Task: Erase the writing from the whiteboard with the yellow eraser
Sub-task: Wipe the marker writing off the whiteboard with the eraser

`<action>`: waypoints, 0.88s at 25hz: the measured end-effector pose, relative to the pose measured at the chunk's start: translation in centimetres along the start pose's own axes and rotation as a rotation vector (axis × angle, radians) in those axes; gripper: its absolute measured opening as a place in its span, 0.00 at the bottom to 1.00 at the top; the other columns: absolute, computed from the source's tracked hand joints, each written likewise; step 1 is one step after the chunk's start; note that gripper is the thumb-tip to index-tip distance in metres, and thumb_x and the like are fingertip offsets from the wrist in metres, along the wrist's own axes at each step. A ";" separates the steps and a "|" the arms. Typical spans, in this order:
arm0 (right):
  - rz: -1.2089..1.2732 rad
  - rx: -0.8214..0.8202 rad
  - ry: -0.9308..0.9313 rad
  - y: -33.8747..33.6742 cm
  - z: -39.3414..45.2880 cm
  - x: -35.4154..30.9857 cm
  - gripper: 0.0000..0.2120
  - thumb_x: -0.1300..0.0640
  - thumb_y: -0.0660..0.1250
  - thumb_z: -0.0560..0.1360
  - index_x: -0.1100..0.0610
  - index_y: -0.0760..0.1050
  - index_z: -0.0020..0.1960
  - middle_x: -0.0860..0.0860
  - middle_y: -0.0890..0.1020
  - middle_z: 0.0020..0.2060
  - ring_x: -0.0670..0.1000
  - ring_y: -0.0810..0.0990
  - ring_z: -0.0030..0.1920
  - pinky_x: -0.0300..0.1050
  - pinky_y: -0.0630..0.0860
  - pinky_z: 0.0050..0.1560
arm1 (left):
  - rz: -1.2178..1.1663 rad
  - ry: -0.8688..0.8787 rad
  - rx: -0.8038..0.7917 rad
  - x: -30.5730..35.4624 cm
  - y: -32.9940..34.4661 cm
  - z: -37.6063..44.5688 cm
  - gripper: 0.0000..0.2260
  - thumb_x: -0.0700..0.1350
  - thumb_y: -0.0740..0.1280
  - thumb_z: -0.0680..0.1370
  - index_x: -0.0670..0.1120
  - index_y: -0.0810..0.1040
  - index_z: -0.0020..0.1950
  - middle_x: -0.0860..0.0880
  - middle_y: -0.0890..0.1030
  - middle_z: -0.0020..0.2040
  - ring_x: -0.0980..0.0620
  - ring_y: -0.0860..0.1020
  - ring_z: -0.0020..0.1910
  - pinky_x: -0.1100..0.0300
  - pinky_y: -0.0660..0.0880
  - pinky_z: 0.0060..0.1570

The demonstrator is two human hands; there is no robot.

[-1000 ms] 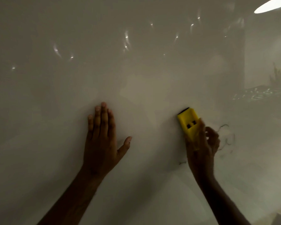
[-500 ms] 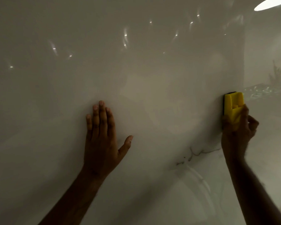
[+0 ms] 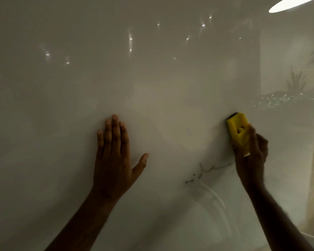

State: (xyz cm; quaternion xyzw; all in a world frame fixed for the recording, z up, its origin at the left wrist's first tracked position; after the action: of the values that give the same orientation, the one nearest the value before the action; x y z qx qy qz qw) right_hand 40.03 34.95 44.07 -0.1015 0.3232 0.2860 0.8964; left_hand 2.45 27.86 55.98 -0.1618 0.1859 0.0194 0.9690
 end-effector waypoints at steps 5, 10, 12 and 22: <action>0.059 0.044 0.213 0.3 -0.6 1.4 0.33 0.49 0.67 0.79 0.49 0.63 0.82 0.60 0.70 0.65 0.62 0.73 0.64 0.65 0.75 0.64 | -0.003 -0.012 -0.022 0.7 0.3 -0.1 0.44 0.63 0.60 0.84 0.32 0.51 0.86 0.32 0.50 0.87 0.32 0.50 0.87 0.38 0.46 0.86; -0.023 -0.110 -0.030 1.6 -6.3 -1.1 0.34 0.58 0.74 0.78 0.53 0.65 0.81 0.58 0.69 0.68 0.60 0.70 0.66 0.60 0.73 0.63 | -0.002 0.005 -0.015 0.9 0.5 -0.2 0.44 0.63 0.60 0.84 0.32 0.50 0.86 0.32 0.50 0.87 0.34 0.48 0.87 0.39 0.45 0.86; -0.084 -0.083 -0.038 0.4 -5.0 0.9 0.32 0.55 0.72 0.79 0.54 0.66 0.81 0.60 0.71 0.67 0.62 0.72 0.64 0.60 0.74 0.63 | 0.001 0.022 -0.019 0.8 0.6 -0.2 0.44 0.63 0.59 0.84 0.32 0.50 0.86 0.32 0.50 0.87 0.34 0.48 0.87 0.39 0.45 0.86; 0.056 -0.045 0.221 1.7 -8.4 1.2 0.31 0.54 0.71 0.79 0.53 0.66 0.80 0.57 0.70 0.65 0.63 0.73 0.64 0.62 0.77 0.61 | -0.001 0.014 -0.022 1.2 0.7 -0.3 0.44 0.64 0.58 0.84 0.31 0.50 0.86 0.32 0.48 0.87 0.36 0.45 0.88 0.39 0.44 0.86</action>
State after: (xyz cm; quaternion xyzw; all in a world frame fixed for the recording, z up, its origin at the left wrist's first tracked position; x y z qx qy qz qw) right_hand 35.43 33.83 36.87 -0.1433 0.4161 0.3053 0.8445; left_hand 3.42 28.41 55.09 -0.1725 0.1924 0.0197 0.9658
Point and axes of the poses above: each hand's wrist, its own z-axis towards the middle knuckle, its own y-axis out of the palm, x = y × z, the point moved 1 cm from there along z, towards the middle knuckle
